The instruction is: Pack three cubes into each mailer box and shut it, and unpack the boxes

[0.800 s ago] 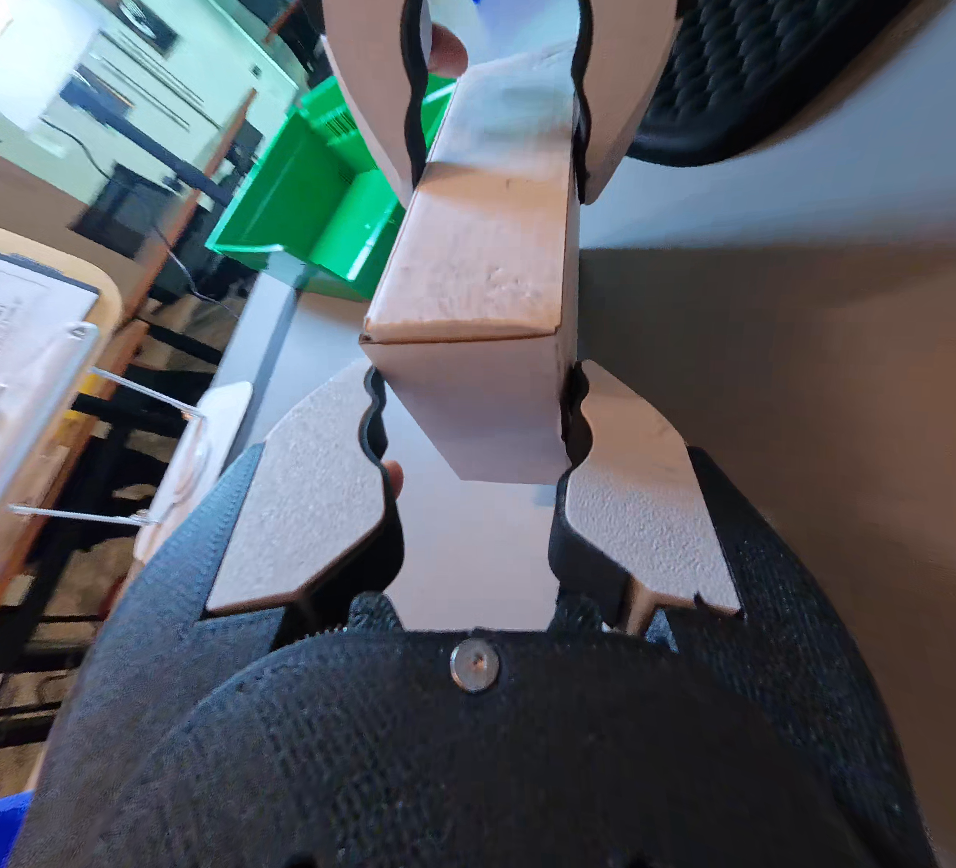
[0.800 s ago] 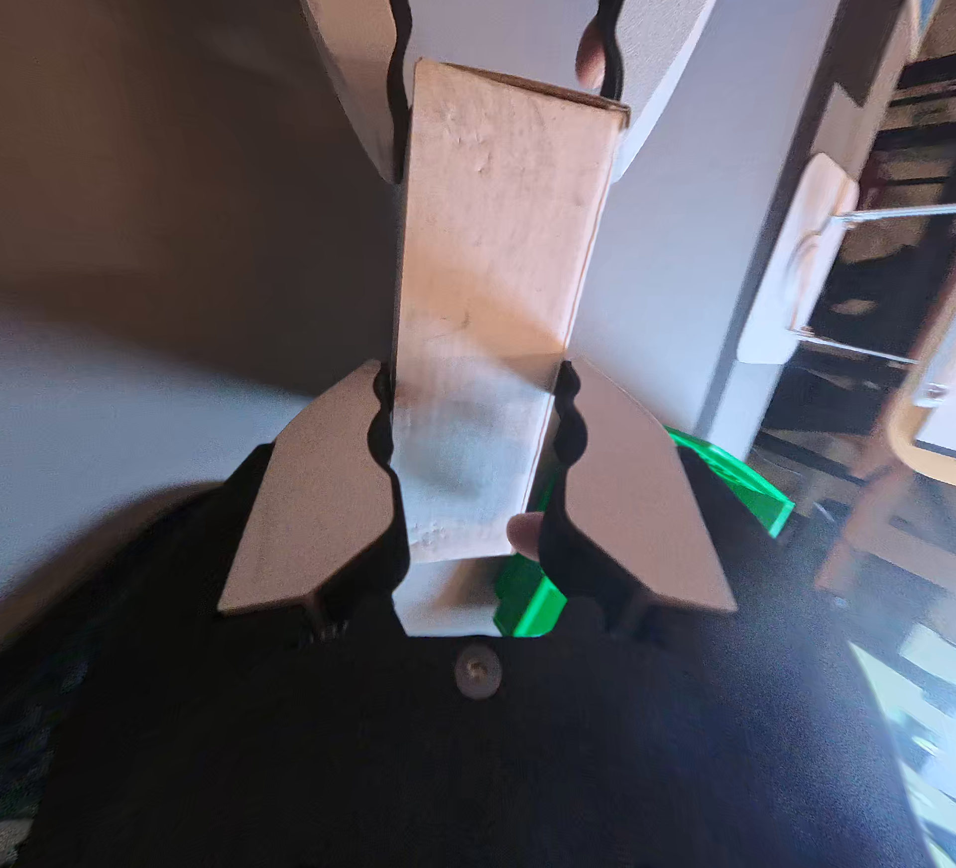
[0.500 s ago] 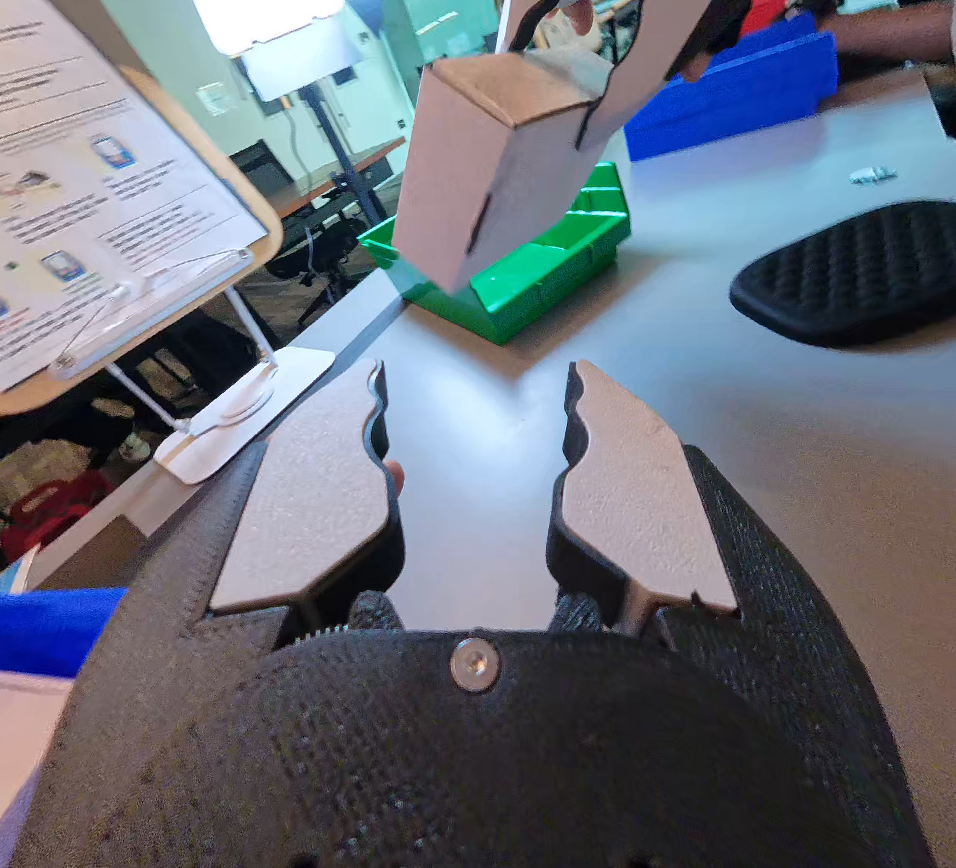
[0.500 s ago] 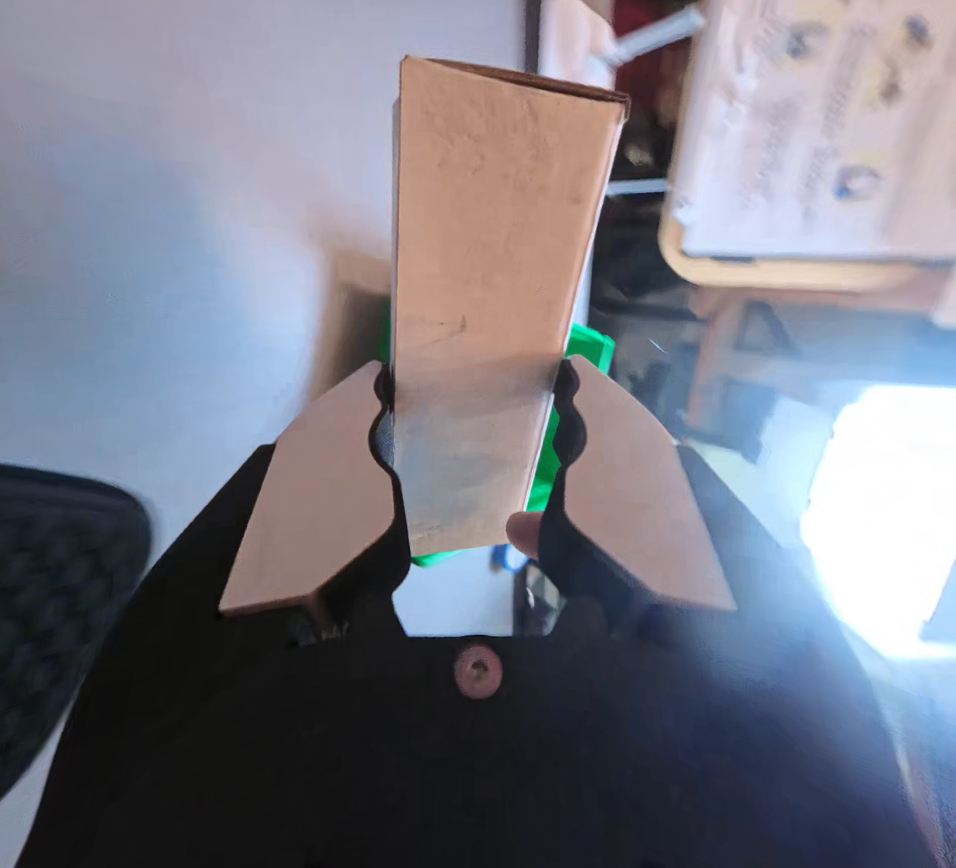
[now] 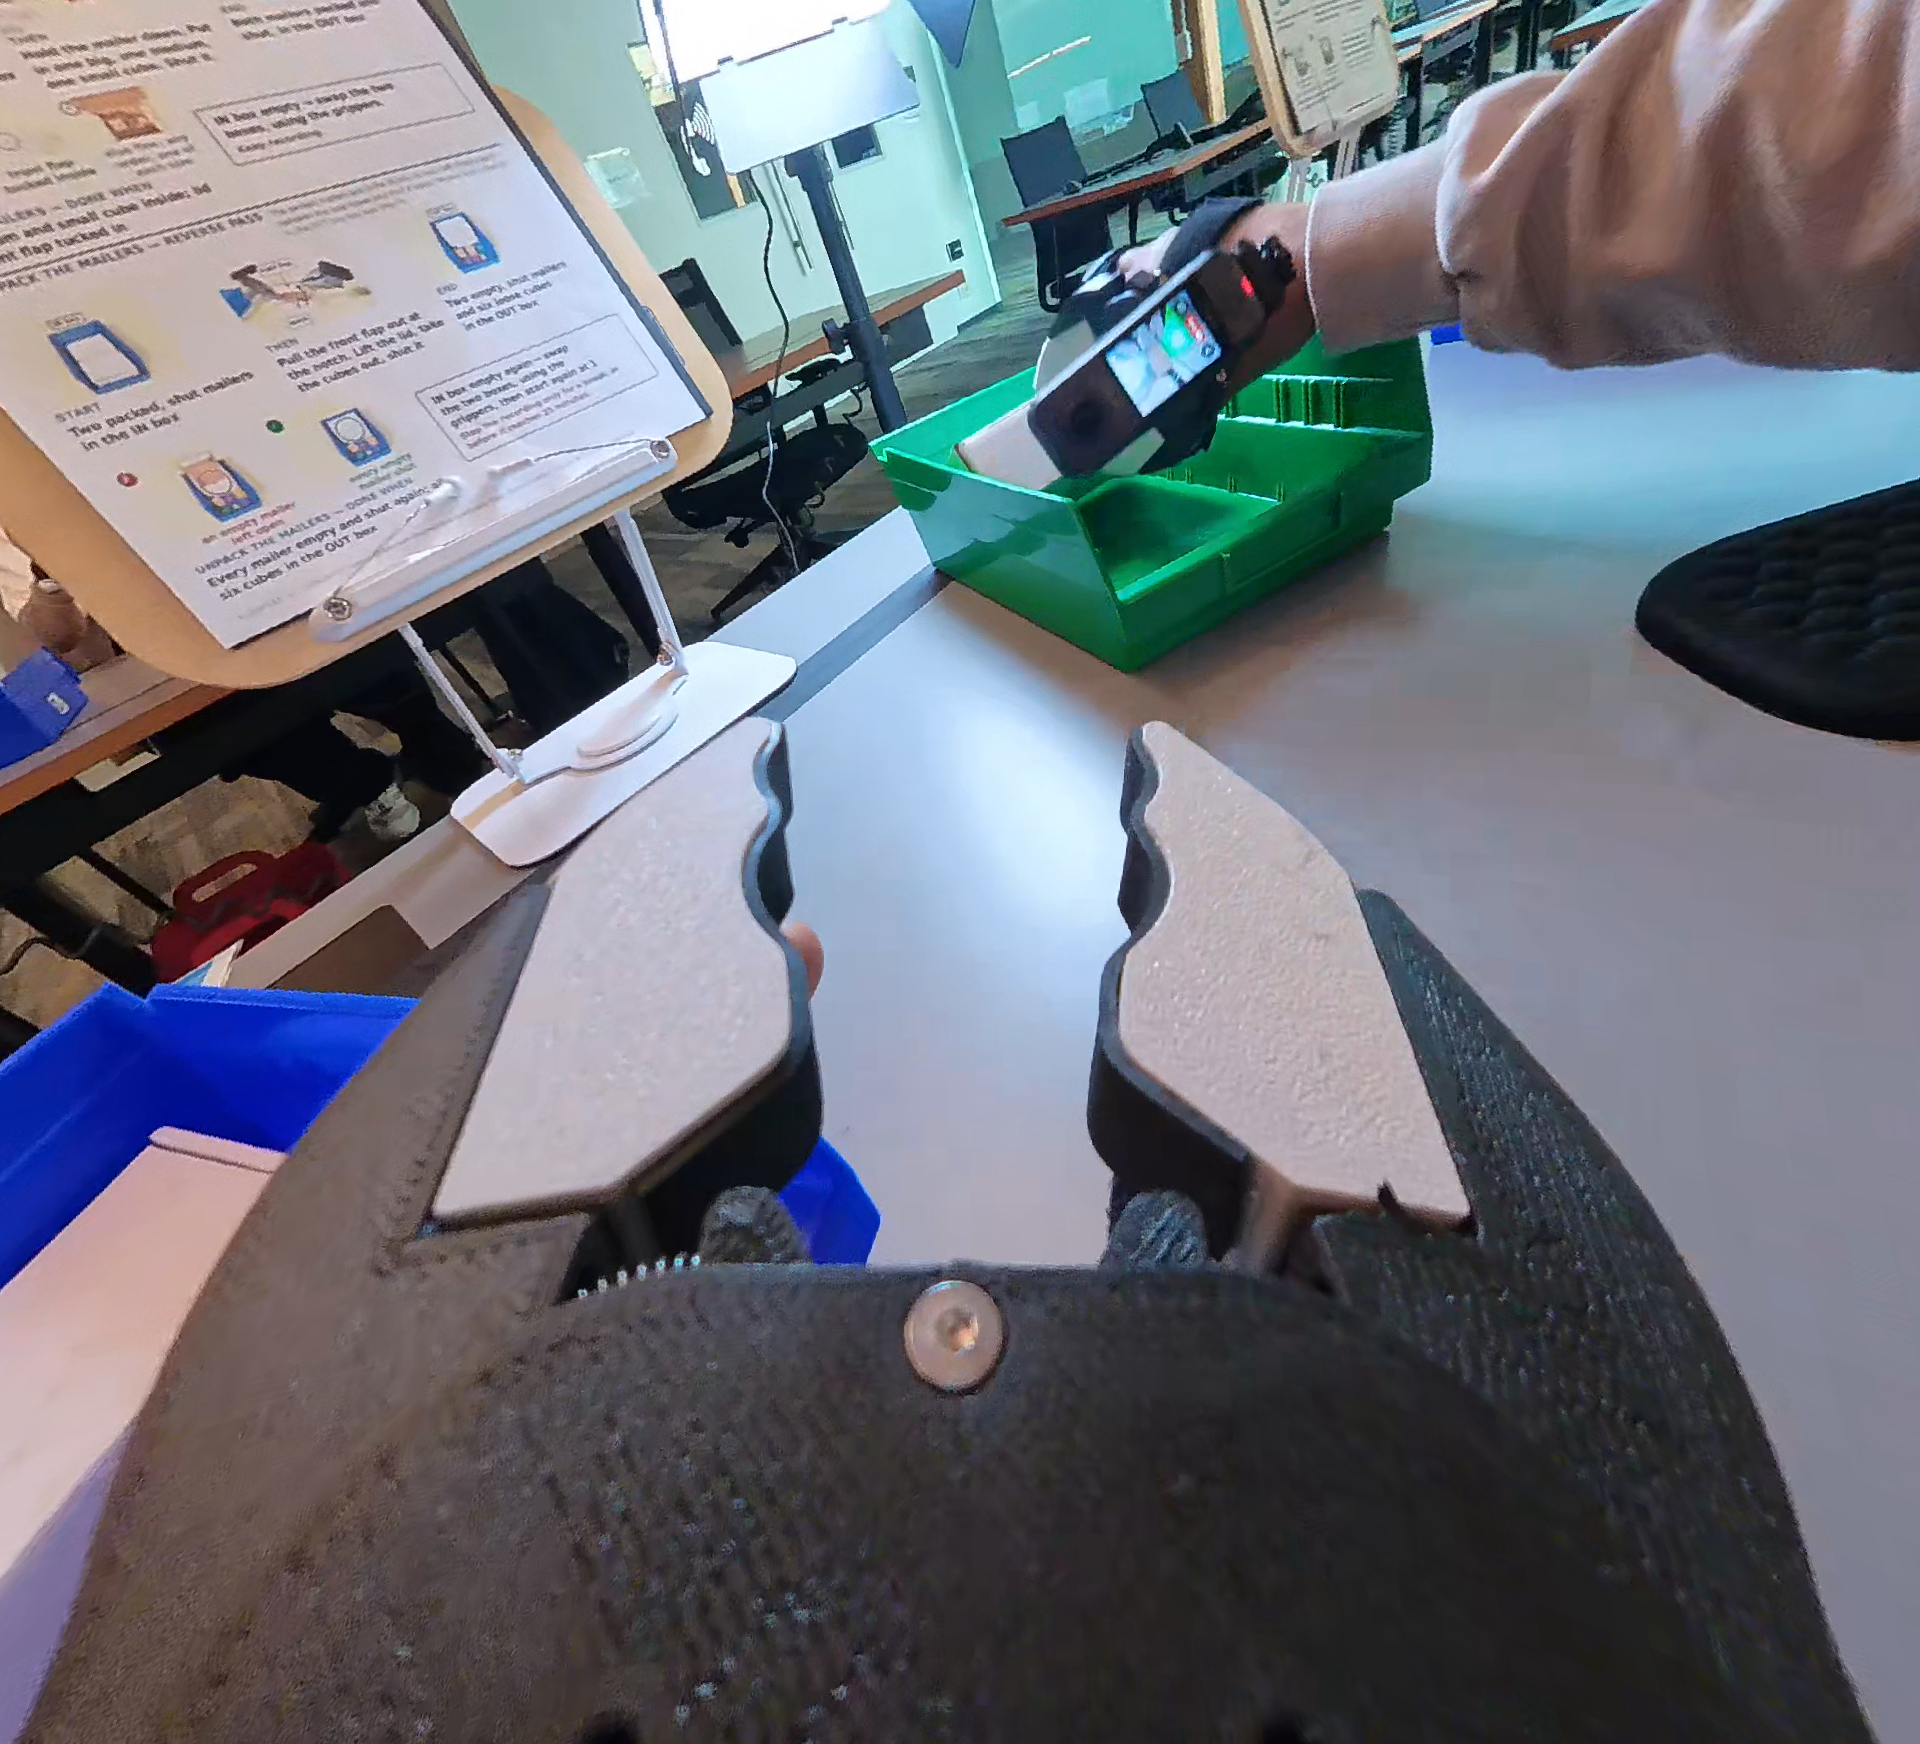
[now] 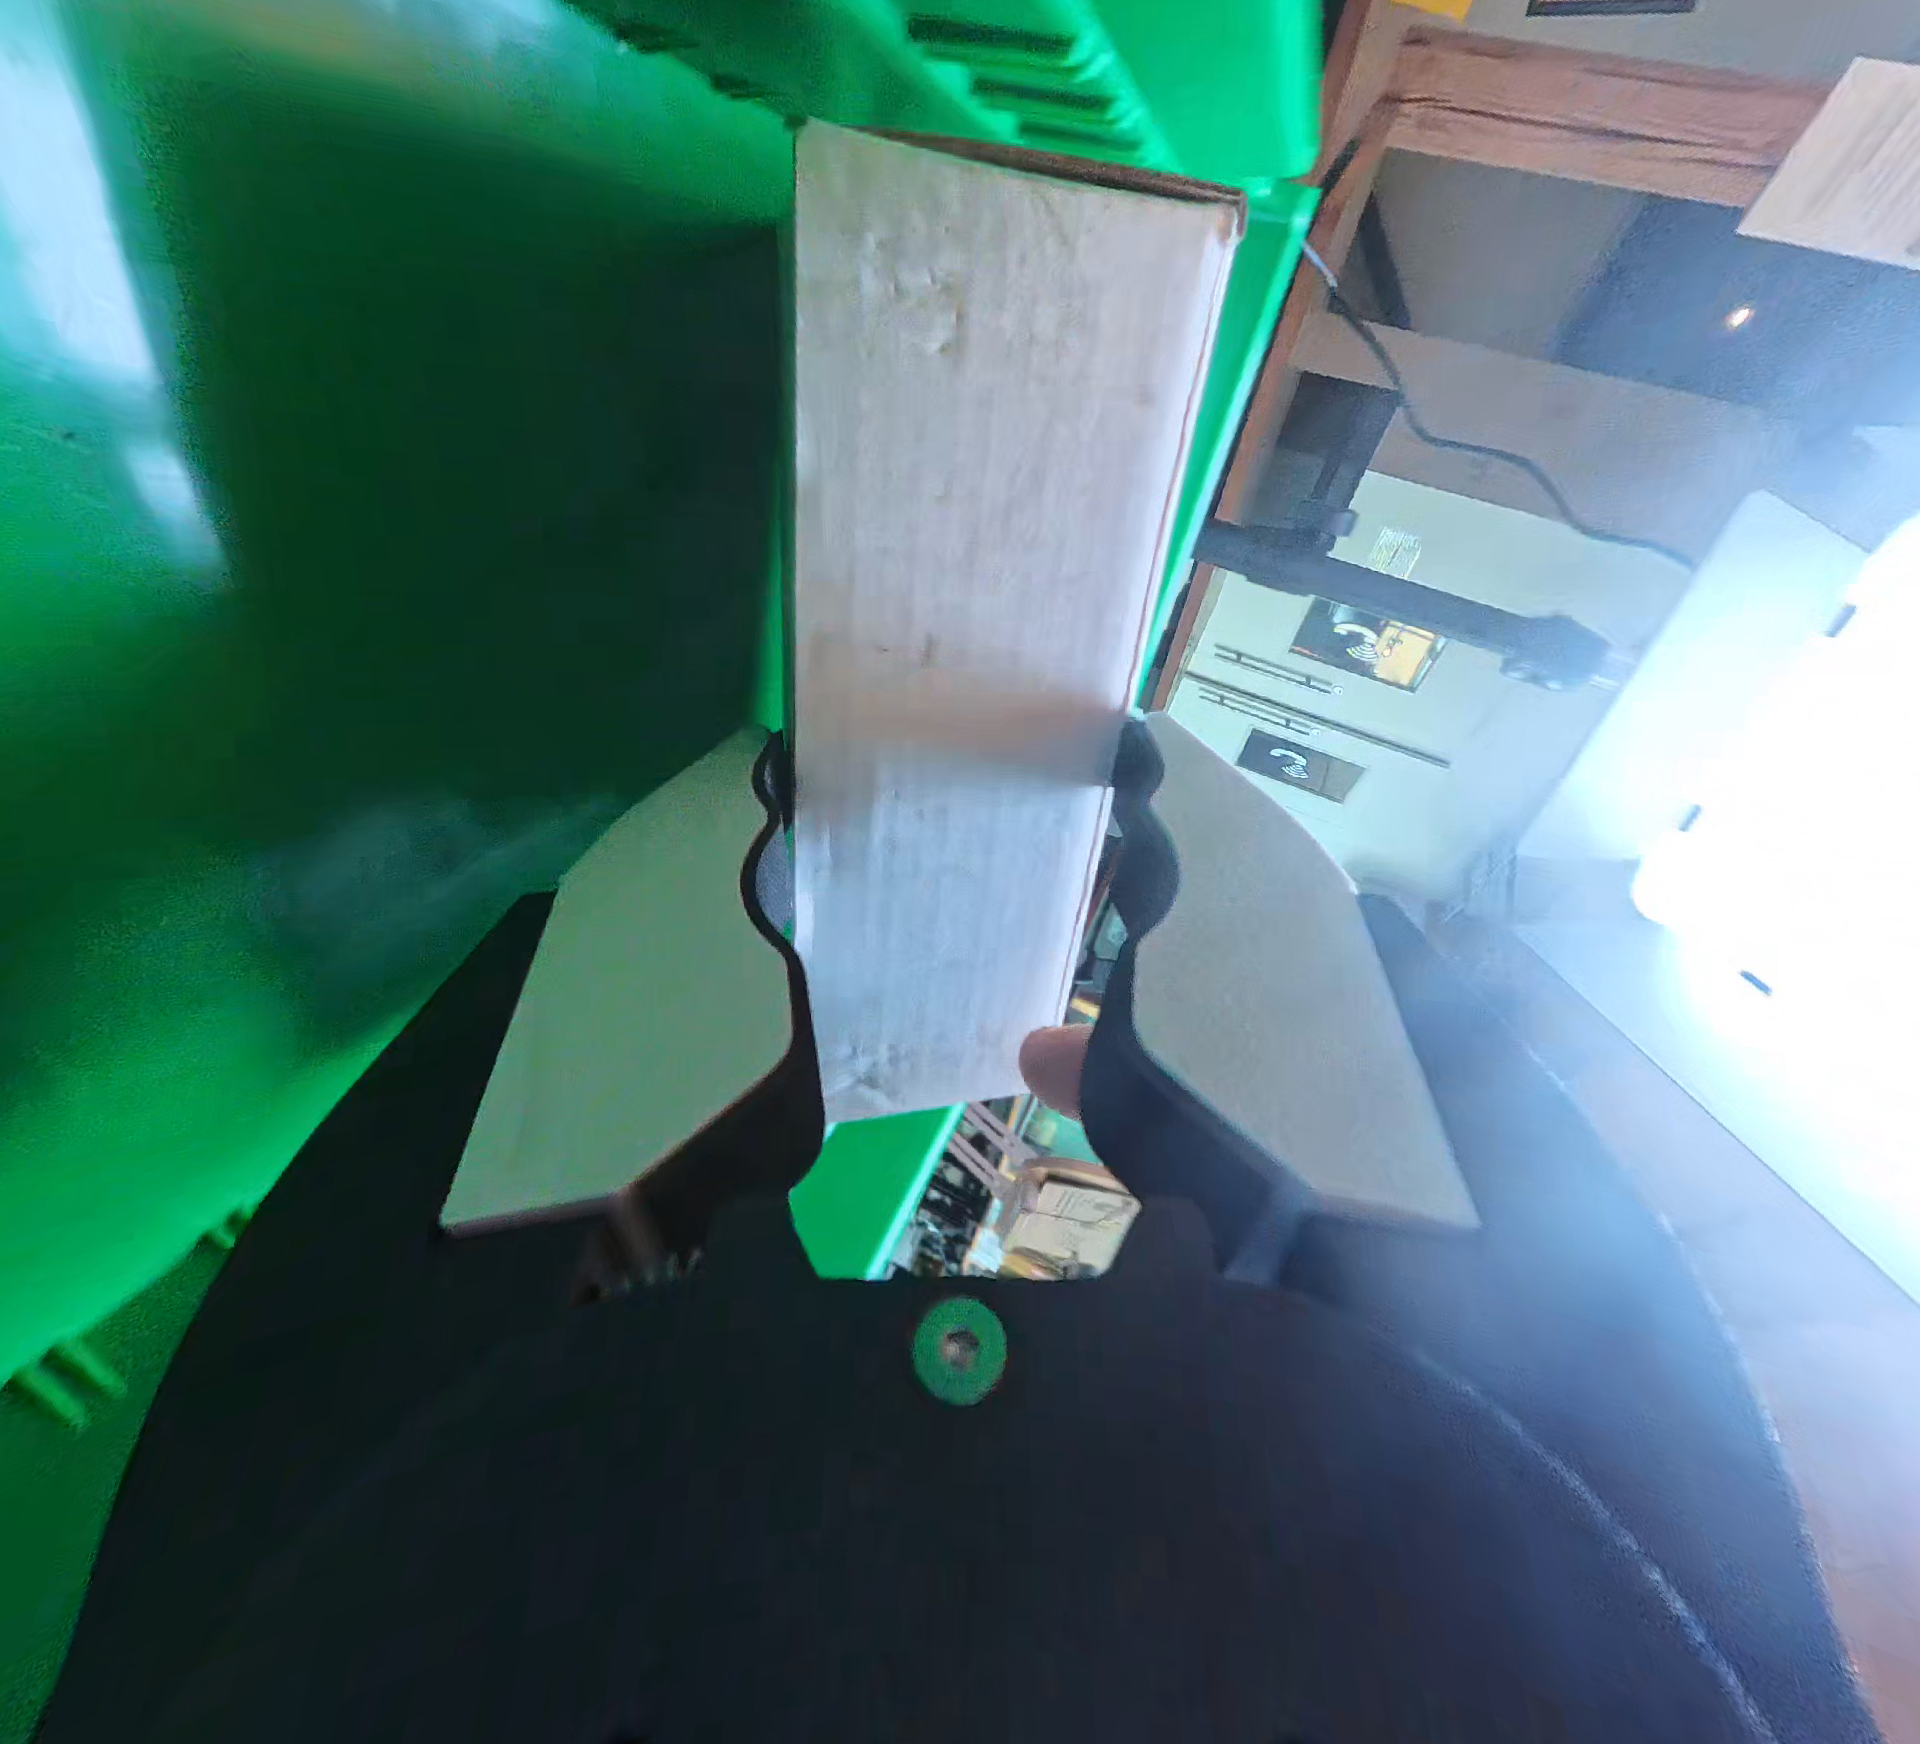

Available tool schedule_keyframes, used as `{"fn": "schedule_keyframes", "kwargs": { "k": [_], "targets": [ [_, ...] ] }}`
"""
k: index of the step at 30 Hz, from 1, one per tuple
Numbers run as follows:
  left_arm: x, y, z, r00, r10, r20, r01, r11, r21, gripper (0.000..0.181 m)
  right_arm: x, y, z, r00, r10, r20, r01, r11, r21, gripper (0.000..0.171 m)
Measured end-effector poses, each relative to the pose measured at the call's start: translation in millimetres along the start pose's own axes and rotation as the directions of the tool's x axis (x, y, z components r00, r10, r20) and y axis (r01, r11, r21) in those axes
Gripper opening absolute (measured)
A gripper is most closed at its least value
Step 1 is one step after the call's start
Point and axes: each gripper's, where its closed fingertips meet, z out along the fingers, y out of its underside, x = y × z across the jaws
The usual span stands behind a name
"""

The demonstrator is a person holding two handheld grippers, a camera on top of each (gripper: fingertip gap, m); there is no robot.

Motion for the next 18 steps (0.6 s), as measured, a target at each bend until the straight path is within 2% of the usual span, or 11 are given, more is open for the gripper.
{"fn": "schedule_keyframes", "kwargs": {
  "k": [2,5,7,12,14,16,18],
  "targets": [
    [-1.8,3.0,0.2,1.0,-0.009,0.001,0.009,1.0,-0.007,0.061,-7.8,2.8,13.7,1.0,-0.002,0.01,0.002,1.0,-0.021,0.062],
    [-4.4,6.6,0.9,0.999,-0.051,-0.008,0.051,0.999,-0.012,0.063,-33.0,0.2,15.6,0.972,0.077,0.222,-0.071,0.997,-0.035,0.069],
    [-7.0,7.7,0.8,0.998,-0.068,-0.007,0.068,0.998,-0.012,0.063,-42.4,-6.4,10.5,0.944,0.116,0.309,-0.117,0.993,-0.015,0.07],
    [-21.7,2.4,-4.6,0.997,-0.062,0.044,0.062,0.998,0.001,0.062,-27.7,-19.9,3.3,0.878,0.317,0.358,-0.353,0.935,0.039,0.056],
    [-35.8,-3.7,-9.5,0.994,-0.059,0.087,0.058,0.998,0.015,0.062,-27.5,-16.0,7.6,0.87,0.337,0.36,-0.366,0.931,0.013,0.057],
    [-58.0,-10.0,-17.8,0.987,-0.061,0.151,0.061,0.998,0.01,0.061,-17.5,-10.3,13.3,0.905,0.329,0.268,-0.342,0.94,0.0,0.053],
    [-85.1,-11.1,-29.4,0.977,-0.057,0.205,0.069,0.996,-0.052,0.061,-7.5,-16.6,6.0,0.898,0.369,0.239,-0.389,0.92,0.042,0.047]
  ]
}}
